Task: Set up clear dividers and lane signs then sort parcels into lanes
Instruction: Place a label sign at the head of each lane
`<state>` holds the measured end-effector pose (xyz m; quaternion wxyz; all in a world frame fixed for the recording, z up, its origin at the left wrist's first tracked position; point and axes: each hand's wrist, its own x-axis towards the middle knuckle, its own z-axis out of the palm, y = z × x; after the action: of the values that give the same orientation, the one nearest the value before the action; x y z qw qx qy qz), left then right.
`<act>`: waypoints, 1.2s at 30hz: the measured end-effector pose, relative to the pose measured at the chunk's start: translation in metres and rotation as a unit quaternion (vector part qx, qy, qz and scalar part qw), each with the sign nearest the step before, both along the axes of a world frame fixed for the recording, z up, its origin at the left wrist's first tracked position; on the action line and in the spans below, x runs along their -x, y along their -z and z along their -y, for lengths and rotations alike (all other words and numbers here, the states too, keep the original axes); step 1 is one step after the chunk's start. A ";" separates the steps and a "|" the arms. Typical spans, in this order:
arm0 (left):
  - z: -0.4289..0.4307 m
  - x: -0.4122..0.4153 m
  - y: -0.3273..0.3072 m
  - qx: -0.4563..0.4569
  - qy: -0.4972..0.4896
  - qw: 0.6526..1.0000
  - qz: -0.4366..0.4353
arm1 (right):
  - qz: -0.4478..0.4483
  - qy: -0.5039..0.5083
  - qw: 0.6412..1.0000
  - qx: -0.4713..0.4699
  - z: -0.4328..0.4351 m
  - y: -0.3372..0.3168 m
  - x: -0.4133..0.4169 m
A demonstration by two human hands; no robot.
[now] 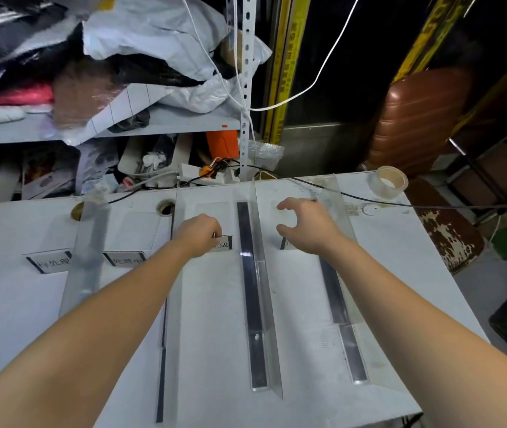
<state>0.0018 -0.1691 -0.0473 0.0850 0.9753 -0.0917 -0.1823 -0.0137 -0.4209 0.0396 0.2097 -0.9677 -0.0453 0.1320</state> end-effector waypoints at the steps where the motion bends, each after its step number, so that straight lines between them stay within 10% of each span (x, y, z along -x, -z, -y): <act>1: -0.001 0.001 -0.001 0.000 -0.003 1.000 -0.004 | -0.001 -0.001 1.000 -0.001 -0.002 -0.001 0.001; 15: -0.077 0.053 -0.110 -0.109 -0.103 0.978 0.148 | 0.007 -0.080 0.995 0.064 -0.060 -0.038 0.021; 36: -0.304 0.261 -0.213 -0.130 -0.263 0.949 0.117 | 0.082 -0.216 0.972 0.030 -0.342 -0.118 0.160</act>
<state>-0.2597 0.1350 0.1660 -0.0090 0.9818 0.1833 -0.0480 -0.1738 -0.0789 0.1578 0.1430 -0.9483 -0.2666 0.0956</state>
